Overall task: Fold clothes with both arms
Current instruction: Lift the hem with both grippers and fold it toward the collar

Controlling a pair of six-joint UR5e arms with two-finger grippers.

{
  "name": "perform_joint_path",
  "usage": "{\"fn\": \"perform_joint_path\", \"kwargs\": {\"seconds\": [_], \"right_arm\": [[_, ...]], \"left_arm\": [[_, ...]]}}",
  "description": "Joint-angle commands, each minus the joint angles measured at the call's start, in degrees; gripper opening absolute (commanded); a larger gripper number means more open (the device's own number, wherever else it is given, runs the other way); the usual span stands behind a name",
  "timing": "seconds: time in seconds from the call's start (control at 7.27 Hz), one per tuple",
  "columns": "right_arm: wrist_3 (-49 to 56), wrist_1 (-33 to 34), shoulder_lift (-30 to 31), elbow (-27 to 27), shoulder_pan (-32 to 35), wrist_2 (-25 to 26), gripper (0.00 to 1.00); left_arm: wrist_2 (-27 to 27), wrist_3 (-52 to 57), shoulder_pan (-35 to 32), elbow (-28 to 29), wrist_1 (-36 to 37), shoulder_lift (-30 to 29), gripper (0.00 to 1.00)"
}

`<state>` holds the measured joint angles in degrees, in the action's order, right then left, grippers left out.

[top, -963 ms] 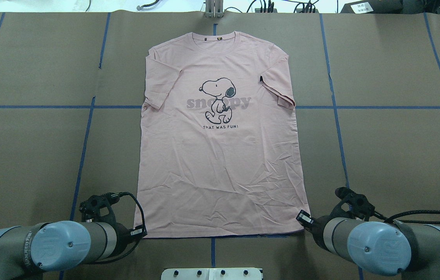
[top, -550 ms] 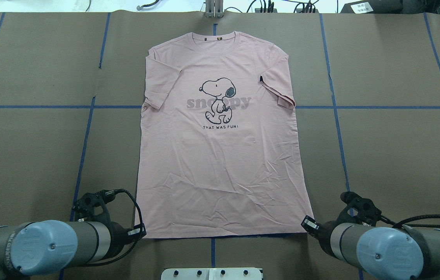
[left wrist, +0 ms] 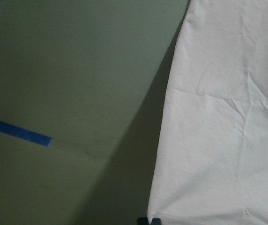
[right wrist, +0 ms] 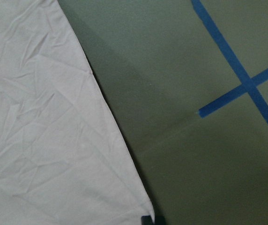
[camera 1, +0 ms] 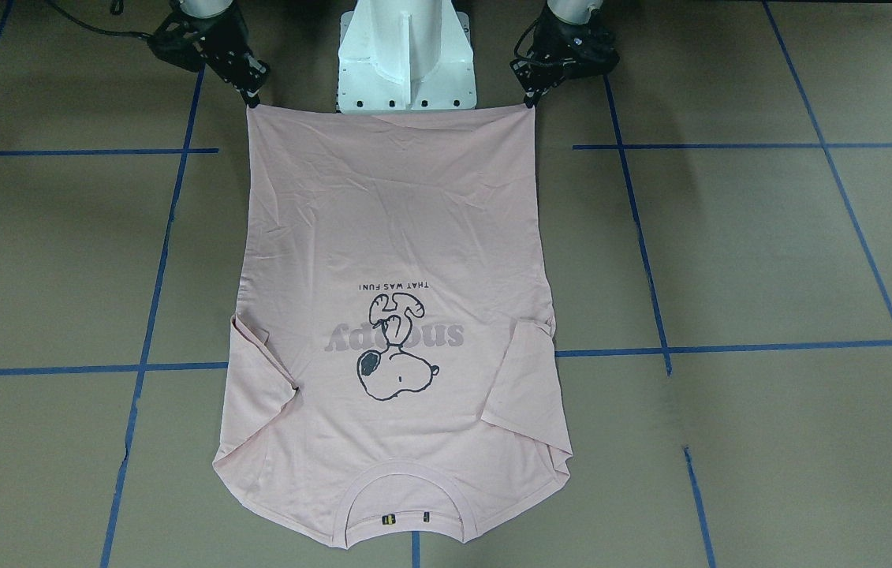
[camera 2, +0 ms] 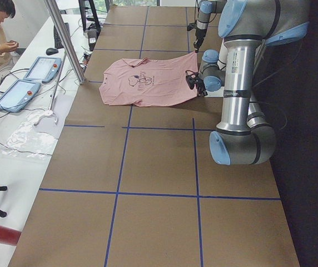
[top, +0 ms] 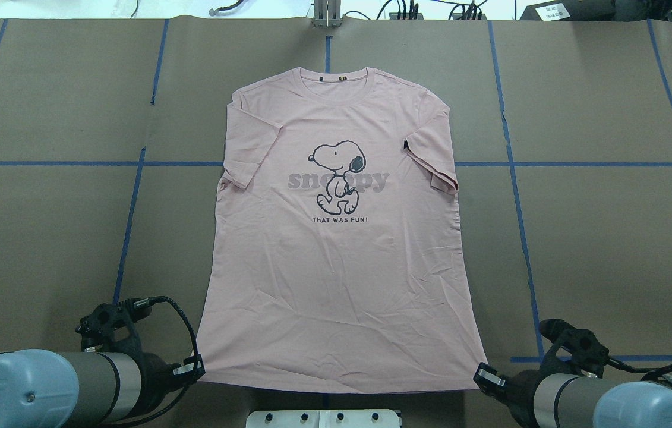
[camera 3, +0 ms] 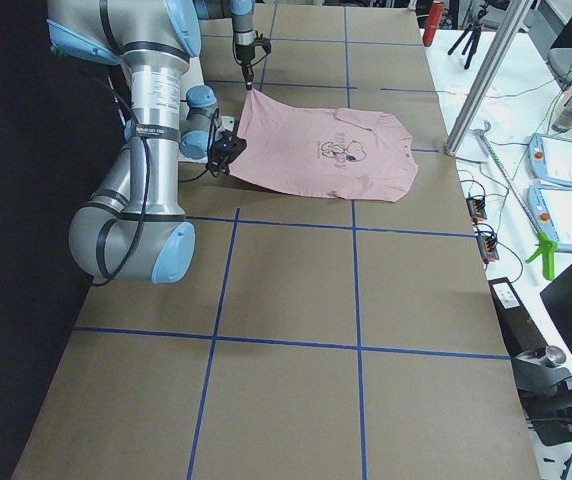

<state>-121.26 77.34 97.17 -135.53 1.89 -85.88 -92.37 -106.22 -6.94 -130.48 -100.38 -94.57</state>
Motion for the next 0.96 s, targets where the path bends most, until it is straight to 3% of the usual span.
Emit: {"fn": "perform_joint_path", "kwargs": {"seconds": [0.0, 0.14, 0.28, 0.55, 0.69, 0.83], "right_arm": [[3.81, 0.01, 0.22, -0.63, 7.11, 0.27, 0.00], [10.89, 0.01, -2.40, 1.82, 12.03, 0.01, 0.00], [16.79, 0.09, -9.30, 8.37, 18.61, -0.34, 0.00], [28.13, -0.08, -22.47, 26.36, 28.64, -1.13, 0.00], [32.89, -0.34, -27.77, 34.72, 33.82, -2.61, 0.00], [38.24, -0.35, -31.21, 38.81, 38.14, -5.76, 0.00]], "left_arm": [[0.34, 0.66, -3.57, 0.92, 0.62, -2.78, 0.00], [0.43, 4.23, -8.13, 5.02, 0.62, -8.46, 0.00], [0.43, 7.58, -13.57, 11.94, 0.62, -13.74, 0.00], [0.35, 18.62, -23.77, 22.24, -0.08, -20.17, 0.00], [0.43, 20.08, -28.00, 27.77, -3.83, -21.25, 0.00], [0.52, 22.44, -30.65, 34.27, -11.61, -22.66, 0.00]]}}
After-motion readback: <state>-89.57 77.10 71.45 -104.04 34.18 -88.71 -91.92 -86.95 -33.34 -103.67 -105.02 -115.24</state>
